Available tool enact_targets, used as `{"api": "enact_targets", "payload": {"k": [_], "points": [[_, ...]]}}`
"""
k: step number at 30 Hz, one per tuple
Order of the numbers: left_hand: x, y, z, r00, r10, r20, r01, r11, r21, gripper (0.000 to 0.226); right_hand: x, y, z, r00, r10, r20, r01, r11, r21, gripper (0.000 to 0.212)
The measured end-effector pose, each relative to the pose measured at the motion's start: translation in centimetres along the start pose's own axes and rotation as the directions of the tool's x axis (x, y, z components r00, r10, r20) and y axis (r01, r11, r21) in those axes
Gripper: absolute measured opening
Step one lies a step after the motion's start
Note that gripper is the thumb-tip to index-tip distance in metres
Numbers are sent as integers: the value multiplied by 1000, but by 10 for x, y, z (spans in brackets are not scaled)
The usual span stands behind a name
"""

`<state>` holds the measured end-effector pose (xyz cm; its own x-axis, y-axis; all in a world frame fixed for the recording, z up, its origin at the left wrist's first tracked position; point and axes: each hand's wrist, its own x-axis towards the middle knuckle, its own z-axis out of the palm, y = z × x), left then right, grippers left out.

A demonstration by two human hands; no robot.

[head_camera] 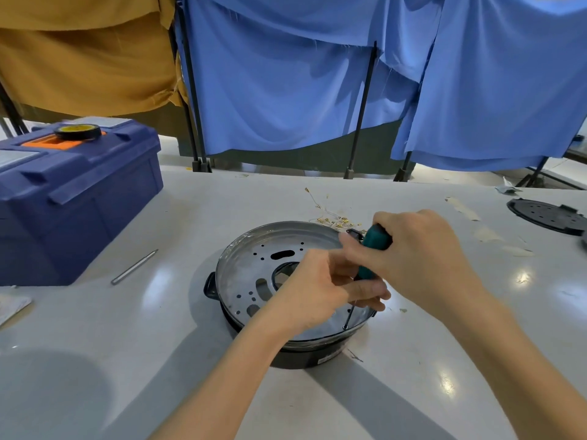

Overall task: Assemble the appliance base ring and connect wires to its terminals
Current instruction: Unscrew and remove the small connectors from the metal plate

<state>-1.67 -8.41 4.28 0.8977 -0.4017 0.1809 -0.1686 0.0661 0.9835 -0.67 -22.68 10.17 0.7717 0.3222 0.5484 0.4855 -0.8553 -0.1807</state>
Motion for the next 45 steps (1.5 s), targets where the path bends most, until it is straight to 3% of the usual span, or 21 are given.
{"api": "enact_targets", "payload": {"k": [2,3,5,7,10,12,13,15,16,18,20,22,27,31,33,35,38,40,42,45], "points": [[3,1,1,999,-35,31,35,999,-17,15,1,-1,0,997,58,-50,-68,975,-213,58],[4,2,-1,998,-49,46,50,998,-26,16,2,-1,-2,998,47,-49,-57,974,-218,62],[5,4,-6,996,-53,73,56,998,-39,15,3,3,-7,999,-21,24,21,1000,-18,59],[2,6,-11,992,-49,113,55,997,-53,17,2,5,-10,991,-111,69,94,973,210,36],[-2,7,-9,993,-50,104,54,998,-33,20,0,4,-7,996,-87,37,72,951,302,32],[-1,5,-5,999,-17,-29,18,1000,8,18,0,-1,-3,1000,-6,7,4,973,229,43],[0,3,-3,996,-2,-88,2,1000,5,19,0,-4,-2,1000,19,-10,-17,994,107,47],[3,2,-2,994,-2,-111,-2,999,-43,16,1,-9,1,998,32,-50,-40,985,-166,54],[3,3,-3,996,-11,-88,6,998,-55,14,2,-10,0,997,27,-66,-39,980,-194,57],[4,3,-9,1000,-19,-24,17,998,-52,13,4,-7,-4,1000,2,-17,-3,999,-33,57],[2,4,-13,999,-14,29,15,998,-66,18,4,-1,-8,997,-53,52,40,972,231,41],[0,4,-16,998,-10,63,14,997,-73,21,1,0,-8,996,-87,33,71,939,336,25],[2,1,-7,996,31,-78,-30,1000,9,22,-1,-4,3,994,45,-101,-28,986,165,34],[7,3,-7,1000,-10,13,11,999,-30,22,-6,-12,6,976,96,-193,-125,982,-143,49],[6,5,-12,996,-13,90,15,1000,-21,25,-4,-10,0,994,73,-82,-80,993,-87,54],[3,7,-15,991,-10,137,15,999,-40,25,-2,-5,-8,999,1,32,-5,992,124,46],[0,7,-15,991,-29,134,35,999,-42,28,-6,-5,-7,996,-94,5,90,961,260,29],[-1,6,-16,999,-26,47,27,999,-19,20,-9,-7,-1,997,-56,-44,66,967,247,35],[0,4,-16,1000,6,-19,-5,999,47,27,-9,-8,2,996,14,-93,5,980,197,41],[3,4,-10,999,21,-32,-19,998,59,19,-10,-11,5,980,124,-155,-112,990,81,45]]}}
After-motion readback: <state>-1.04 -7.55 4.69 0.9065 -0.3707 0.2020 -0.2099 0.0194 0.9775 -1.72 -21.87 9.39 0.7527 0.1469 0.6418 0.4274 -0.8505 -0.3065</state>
